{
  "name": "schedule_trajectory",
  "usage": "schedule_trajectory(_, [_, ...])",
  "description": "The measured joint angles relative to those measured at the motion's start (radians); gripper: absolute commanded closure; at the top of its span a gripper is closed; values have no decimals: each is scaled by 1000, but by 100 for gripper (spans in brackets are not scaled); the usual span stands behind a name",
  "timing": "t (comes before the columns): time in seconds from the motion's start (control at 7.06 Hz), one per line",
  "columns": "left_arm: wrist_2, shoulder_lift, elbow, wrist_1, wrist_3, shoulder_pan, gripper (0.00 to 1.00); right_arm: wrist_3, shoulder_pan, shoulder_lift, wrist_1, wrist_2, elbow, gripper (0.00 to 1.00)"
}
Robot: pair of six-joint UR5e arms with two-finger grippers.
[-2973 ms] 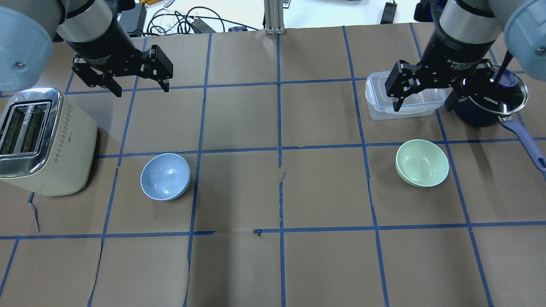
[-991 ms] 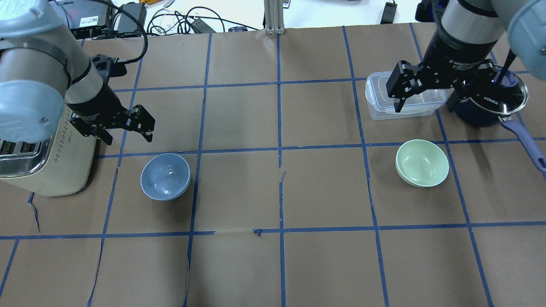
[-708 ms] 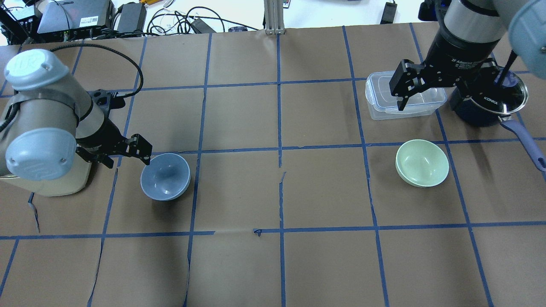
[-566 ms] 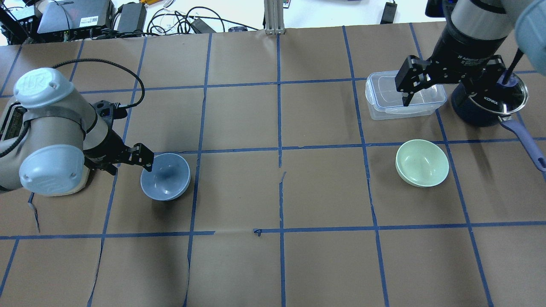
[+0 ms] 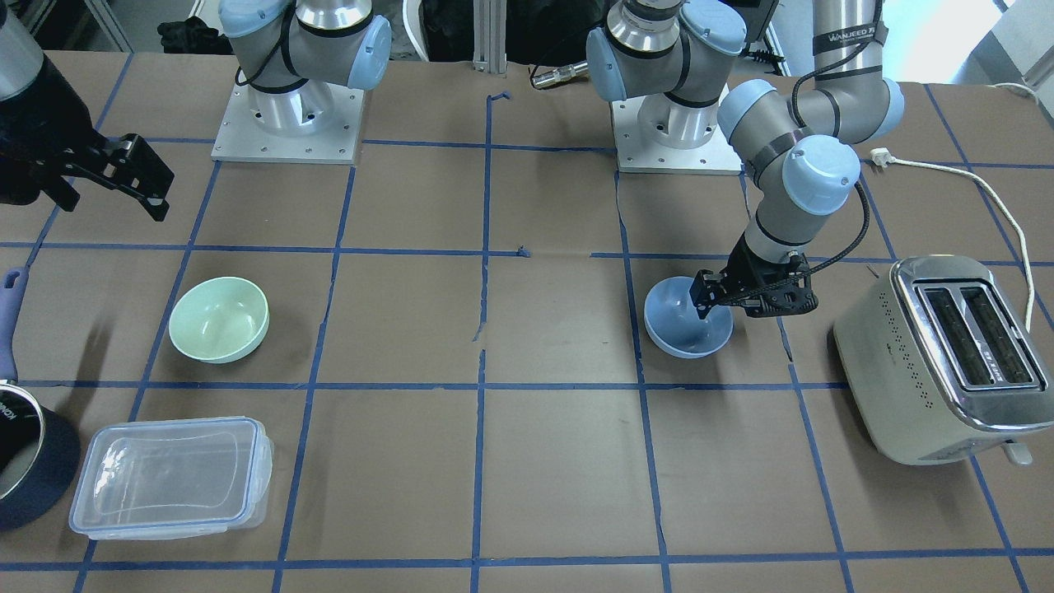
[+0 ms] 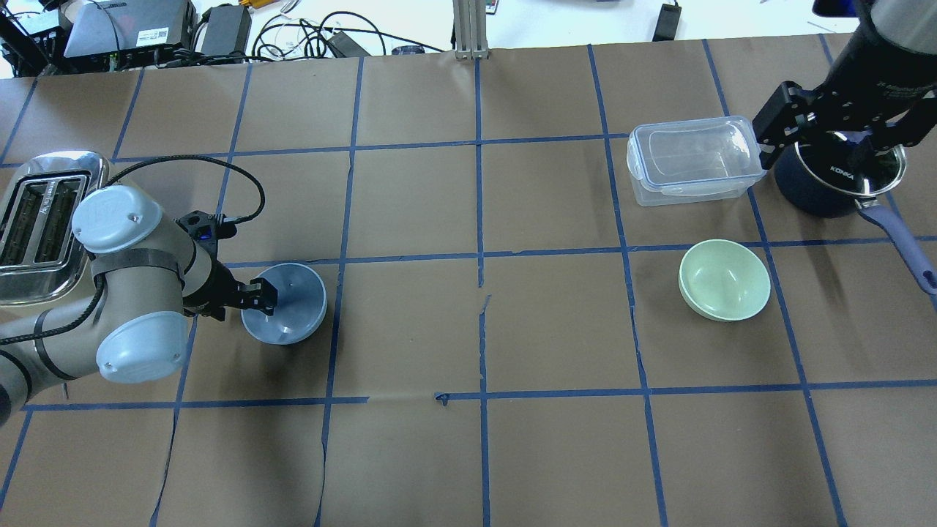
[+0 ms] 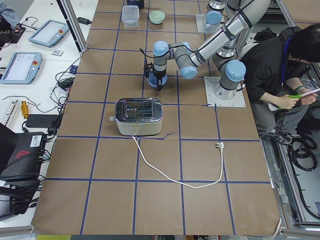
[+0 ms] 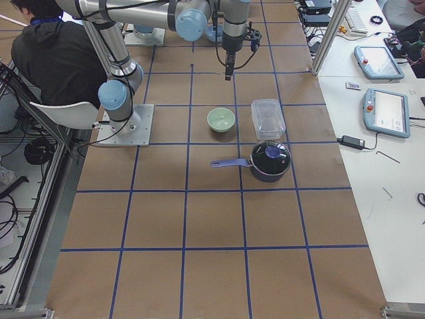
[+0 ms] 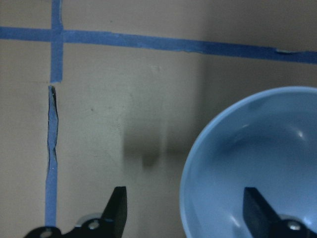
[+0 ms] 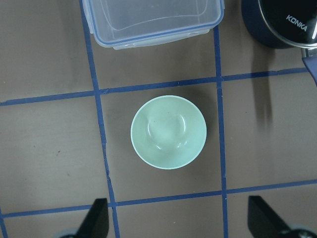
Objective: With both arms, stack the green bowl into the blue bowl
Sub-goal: 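Carry the blue bowl centerward with the left gripper while the right descends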
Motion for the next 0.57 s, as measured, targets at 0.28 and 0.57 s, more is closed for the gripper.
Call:
schedule_trajectory(0.28, [-1,-1,-5,10,2,1,100,-101,-72,41,-15,3,36,0])
schedule_trajectory(0.57, [1,17,8,13,3,-3,100,-120,-154,77,-111,7,151,0])
